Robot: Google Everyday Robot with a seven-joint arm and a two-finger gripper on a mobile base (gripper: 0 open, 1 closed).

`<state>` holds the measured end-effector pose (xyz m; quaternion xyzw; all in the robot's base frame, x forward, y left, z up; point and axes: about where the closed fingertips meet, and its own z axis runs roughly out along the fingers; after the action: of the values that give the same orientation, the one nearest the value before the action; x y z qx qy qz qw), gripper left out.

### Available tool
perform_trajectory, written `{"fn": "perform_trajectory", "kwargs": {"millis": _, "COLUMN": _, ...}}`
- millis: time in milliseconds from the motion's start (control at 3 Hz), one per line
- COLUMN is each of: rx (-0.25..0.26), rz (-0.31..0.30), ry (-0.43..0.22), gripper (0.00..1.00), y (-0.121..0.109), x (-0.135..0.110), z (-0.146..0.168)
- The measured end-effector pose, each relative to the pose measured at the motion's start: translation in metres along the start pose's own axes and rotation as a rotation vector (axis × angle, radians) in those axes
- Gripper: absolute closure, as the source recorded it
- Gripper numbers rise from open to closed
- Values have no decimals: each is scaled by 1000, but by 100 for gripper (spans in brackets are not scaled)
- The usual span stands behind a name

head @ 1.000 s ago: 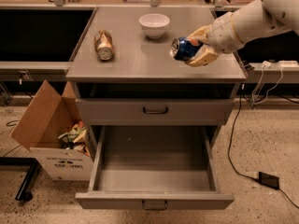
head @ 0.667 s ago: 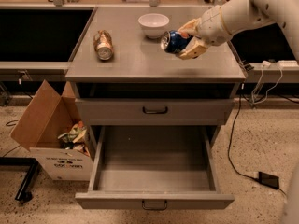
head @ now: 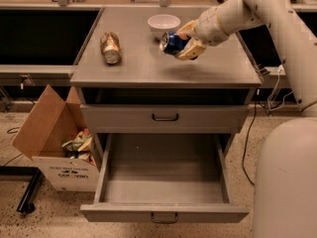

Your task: Pick pepsi can from middle drawer and place on counter

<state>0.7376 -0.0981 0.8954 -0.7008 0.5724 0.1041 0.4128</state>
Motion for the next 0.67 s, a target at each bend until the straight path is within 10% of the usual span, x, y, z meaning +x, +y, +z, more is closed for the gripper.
{"fn": "perform_trajectory", "kwargs": {"millis": 667, "rx": -18, "rz": 72, "ry": 13, "gripper": 19, "y": -14, "x": 23, "z": 33}}
